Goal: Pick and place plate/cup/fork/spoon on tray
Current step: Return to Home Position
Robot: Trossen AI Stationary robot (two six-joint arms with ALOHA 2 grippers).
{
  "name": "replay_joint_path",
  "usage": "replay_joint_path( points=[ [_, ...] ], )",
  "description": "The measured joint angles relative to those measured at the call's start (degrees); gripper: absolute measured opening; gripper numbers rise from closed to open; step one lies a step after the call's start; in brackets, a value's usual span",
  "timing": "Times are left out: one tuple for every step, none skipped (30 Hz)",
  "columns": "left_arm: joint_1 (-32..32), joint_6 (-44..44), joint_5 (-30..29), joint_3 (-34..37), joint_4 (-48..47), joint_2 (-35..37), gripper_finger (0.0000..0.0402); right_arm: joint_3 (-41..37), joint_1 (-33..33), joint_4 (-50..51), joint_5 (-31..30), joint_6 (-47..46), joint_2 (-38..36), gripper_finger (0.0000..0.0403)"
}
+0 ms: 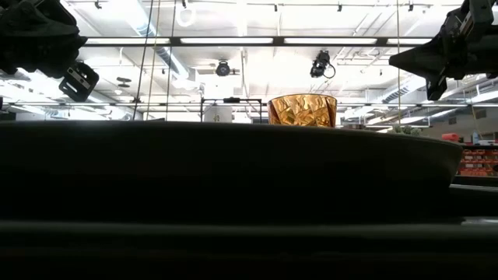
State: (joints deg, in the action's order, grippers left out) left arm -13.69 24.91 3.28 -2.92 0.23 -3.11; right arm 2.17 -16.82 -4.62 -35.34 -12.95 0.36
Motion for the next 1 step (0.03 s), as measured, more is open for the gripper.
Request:
replay_joint_path(
  points=[
    [0.0,0.0,-0.01,0.0,0.0,0.0,0.0052,0.0,0.0,0.0,0.0,0.0,0.0,0.0016]
  ],
)
